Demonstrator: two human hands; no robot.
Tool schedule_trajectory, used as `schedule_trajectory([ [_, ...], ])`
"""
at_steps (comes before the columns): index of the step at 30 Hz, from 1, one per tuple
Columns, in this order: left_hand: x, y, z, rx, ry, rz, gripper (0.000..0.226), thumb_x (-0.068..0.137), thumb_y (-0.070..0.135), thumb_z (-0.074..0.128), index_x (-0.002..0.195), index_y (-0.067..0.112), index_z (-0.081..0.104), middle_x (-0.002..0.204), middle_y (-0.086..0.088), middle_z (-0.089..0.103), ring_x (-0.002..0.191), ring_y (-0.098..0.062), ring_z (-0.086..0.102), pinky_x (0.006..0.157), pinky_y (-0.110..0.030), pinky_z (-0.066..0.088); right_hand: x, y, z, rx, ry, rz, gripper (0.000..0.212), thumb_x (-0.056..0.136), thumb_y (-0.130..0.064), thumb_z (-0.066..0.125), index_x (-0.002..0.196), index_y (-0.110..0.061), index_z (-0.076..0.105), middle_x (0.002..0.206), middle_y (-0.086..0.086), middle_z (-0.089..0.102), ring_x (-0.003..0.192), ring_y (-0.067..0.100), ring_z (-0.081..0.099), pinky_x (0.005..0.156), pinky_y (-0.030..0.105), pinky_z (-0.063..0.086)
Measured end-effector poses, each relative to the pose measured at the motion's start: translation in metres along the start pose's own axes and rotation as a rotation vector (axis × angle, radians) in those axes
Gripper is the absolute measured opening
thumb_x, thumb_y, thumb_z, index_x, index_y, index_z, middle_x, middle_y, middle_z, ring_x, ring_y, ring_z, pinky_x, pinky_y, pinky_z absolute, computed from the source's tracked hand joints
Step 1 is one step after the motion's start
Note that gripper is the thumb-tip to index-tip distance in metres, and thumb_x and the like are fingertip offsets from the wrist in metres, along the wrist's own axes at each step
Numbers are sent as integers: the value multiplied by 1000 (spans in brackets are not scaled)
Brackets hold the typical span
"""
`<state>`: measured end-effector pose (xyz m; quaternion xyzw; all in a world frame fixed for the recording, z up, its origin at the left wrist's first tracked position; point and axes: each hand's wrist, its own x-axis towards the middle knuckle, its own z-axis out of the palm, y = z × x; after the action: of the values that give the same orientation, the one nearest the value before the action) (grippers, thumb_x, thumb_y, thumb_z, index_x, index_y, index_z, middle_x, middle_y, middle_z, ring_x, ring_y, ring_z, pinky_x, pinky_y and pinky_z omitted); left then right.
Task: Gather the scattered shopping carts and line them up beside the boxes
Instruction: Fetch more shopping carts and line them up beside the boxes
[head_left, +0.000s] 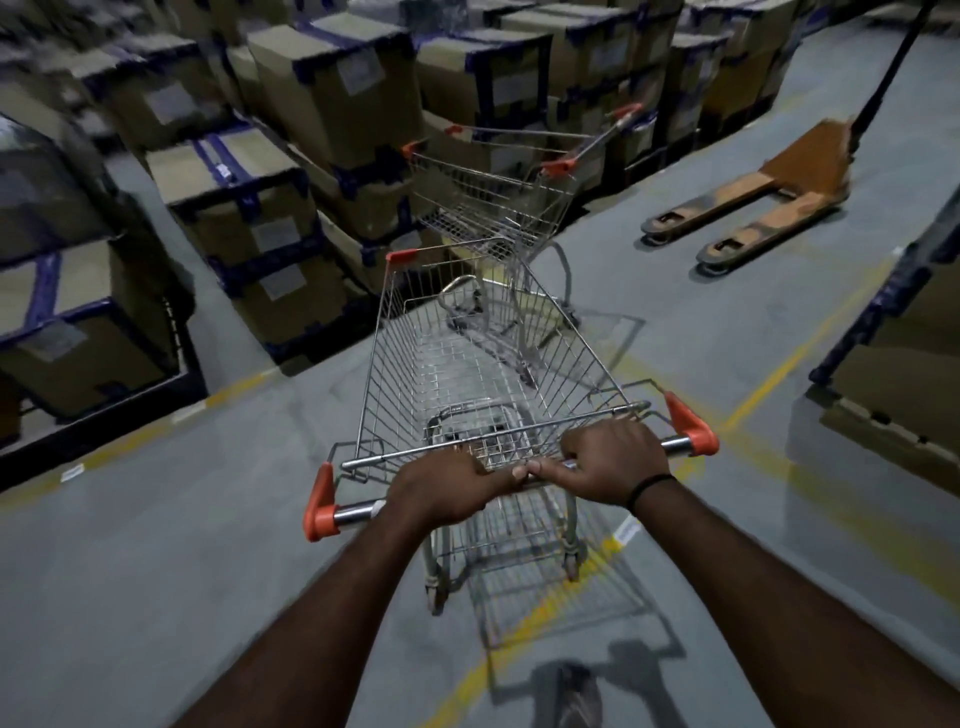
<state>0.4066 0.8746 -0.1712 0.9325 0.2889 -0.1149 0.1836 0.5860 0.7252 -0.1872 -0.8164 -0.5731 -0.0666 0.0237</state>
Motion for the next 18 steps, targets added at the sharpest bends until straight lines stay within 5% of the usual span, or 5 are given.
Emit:
schedule_trajectory([
  [3, 36, 5, -12, 14, 46, -50, 102, 65, 104, 13, 71, 22, 73, 72, 2, 71, 78, -18, 67, 82, -35, 55, 38, 26, 3, 30, -32, -35, 77, 81, -90, 18, 71, -22, 52, 77, 4, 69, 79, 27, 67, 65, 33, 43],
  [7, 79, 10, -27, 49, 100, -104, 96, 69, 102, 16, 59, 18, 62, 63, 1, 62, 72, -20, 65, 69, -31, 50, 89, 59, 10, 11, -22, -101, 89, 71, -94, 3, 74, -22, 56, 79, 3, 69, 80, 26, 67, 63, 33, 38],
  [18, 200, 3, -74, 116, 128, -168, 93, 76, 97, 11, 70, 20, 62, 70, 2, 60, 85, -23, 66, 81, -36, 53, 231, 124, 36, 34, -35, -151, 87, 70, -94, 3, 69, -22, 51, 76, 4, 68, 78, 26, 67, 64, 33, 43],
])
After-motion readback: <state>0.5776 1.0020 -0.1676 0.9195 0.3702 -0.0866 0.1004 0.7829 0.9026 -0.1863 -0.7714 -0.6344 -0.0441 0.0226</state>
